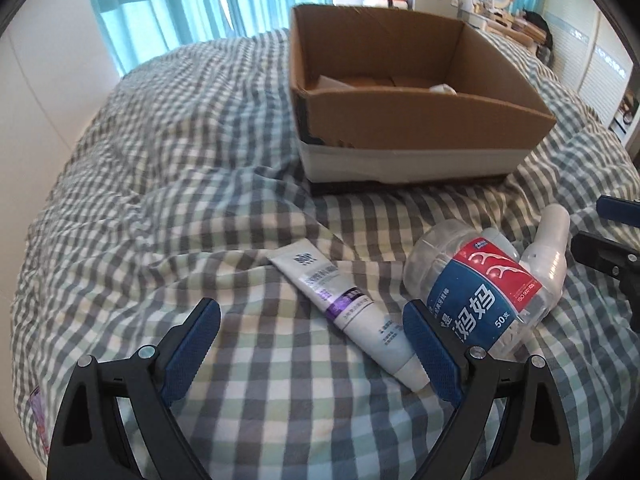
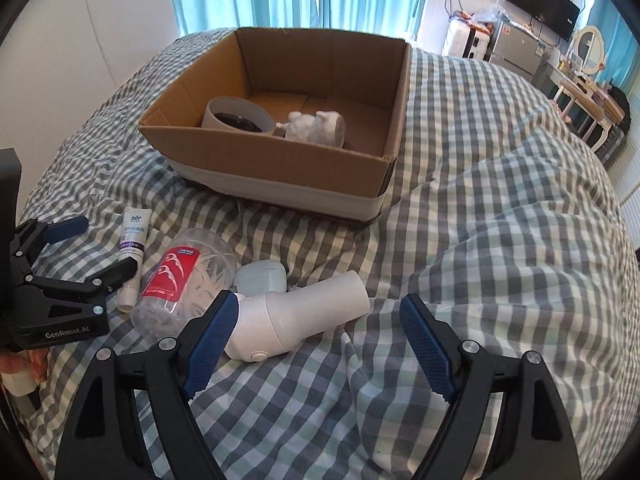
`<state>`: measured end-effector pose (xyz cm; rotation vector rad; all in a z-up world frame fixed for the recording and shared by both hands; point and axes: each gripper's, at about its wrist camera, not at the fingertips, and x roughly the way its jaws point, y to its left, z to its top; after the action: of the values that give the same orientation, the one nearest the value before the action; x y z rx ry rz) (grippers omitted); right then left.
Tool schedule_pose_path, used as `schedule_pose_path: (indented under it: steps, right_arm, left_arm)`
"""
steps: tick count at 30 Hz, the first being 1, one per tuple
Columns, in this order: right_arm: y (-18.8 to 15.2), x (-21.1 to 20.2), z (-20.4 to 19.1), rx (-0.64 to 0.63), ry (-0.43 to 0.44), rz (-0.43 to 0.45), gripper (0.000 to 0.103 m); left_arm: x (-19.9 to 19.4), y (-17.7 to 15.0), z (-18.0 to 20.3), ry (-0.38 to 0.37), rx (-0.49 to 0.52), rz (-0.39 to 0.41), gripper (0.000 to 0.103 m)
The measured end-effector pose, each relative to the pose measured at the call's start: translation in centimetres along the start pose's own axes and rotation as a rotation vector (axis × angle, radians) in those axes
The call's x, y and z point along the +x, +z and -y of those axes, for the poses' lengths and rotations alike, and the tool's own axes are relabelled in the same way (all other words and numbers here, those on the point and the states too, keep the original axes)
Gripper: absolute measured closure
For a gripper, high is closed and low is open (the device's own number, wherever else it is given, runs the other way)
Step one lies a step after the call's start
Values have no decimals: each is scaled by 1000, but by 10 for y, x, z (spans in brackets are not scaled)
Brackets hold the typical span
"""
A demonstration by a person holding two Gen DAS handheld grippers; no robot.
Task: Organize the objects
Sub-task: 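Move both tools back toward the toothpaste tube and floss jar, then grasp the white toothpaste tube with the left tool while the right grasps the floss jar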
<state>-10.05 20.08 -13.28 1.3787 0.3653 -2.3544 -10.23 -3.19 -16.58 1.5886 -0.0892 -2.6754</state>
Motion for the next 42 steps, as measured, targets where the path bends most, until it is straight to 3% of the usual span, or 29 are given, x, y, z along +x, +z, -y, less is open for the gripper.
schedule_pose_path:
  steps: [1,4,6,10,17,24,31,42]
  right_arm:
    - [0,3,0,2,3,-5,20]
    - [0,8,-1,2,10,-14,20]
    - [1,10,-1,2,15,-14,20]
    - [2,11,-3,1,18,-11,20]
    - [5,0,-15,-27,42,25,20]
    - [16,-1,-64,-127,97,35,20]
    - [19,27,-105,-196,116,-27,21]
    - [10,63,-113,-226,81,-111,24]
  left_arm:
    - [4,1,1,-8,4,-13,11]
    - [17,3,6,-53,16,-56,29]
    - [25,4,10,-87,32,-89,49]
    - [27,2,12,-102,38,-93,63]
    - [-11,-6,-4,-130,-22,-9,82]
    - [-43,-8,-33,-103,-106,59,84]
    - [-47,-16,-54,-56,-134,78,84]
    - [-39,-19,-57,-69,-126,57,84]
